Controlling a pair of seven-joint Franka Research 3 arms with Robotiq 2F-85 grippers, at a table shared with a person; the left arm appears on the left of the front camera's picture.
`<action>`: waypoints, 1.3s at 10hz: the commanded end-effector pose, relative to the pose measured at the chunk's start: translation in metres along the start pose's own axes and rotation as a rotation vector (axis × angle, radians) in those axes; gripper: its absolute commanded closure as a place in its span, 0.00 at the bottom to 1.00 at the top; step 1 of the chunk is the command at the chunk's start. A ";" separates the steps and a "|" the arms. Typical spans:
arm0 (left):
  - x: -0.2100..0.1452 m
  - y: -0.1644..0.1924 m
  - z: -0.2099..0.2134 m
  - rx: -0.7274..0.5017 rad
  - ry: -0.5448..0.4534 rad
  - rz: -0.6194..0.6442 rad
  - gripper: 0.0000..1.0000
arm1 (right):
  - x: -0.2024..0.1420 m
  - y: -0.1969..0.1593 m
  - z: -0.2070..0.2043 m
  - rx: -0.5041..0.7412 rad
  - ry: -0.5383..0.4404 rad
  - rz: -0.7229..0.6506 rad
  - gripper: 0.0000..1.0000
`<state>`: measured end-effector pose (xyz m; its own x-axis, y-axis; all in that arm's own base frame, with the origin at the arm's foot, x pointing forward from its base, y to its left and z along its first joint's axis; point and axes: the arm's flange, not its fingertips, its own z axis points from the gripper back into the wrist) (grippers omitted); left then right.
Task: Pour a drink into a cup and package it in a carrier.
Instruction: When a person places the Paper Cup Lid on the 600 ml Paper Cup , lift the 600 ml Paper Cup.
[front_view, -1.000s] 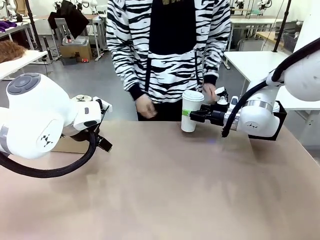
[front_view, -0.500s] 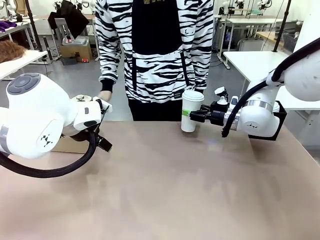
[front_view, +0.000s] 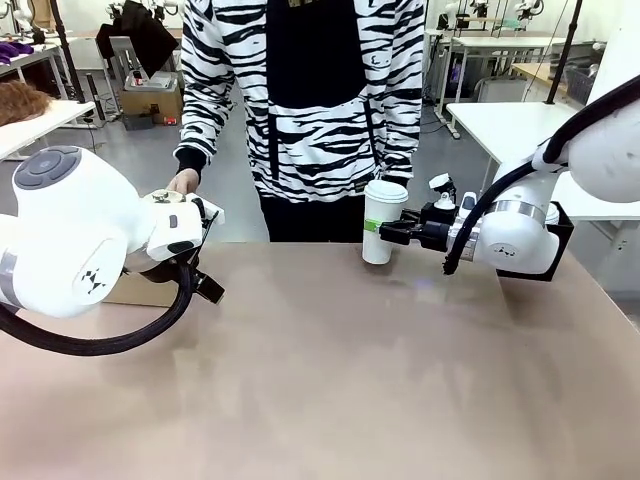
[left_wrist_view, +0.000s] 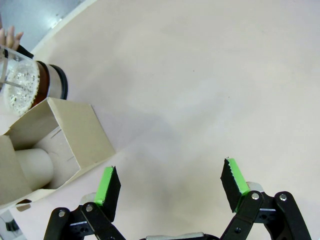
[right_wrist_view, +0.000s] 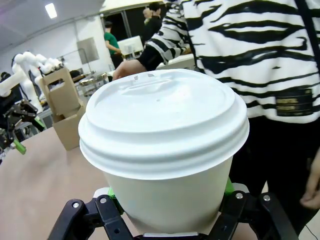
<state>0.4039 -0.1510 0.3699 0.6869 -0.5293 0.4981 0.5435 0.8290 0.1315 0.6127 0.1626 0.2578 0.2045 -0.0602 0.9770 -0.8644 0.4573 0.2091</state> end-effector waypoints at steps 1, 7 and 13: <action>0.000 0.000 0.001 -0.001 -0.001 -0.001 0.00 | 0.006 0.003 -0.002 0.001 -0.012 -0.004 0.20; 0.000 0.000 0.001 -0.001 -0.001 -0.001 0.00 | 0.032 0.012 0.010 0.036 0.022 0.016 0.20; 0.000 0.000 0.001 -0.001 -0.001 -0.001 0.00 | 0.217 0.092 0.067 0.015 0.009 0.088 0.20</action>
<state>0.4039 -0.1513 0.3702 0.6862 -0.5296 0.4986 0.5439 0.8288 0.1318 0.5679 0.1381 0.4725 0.0979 -0.0156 0.9951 -0.8904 0.4452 0.0946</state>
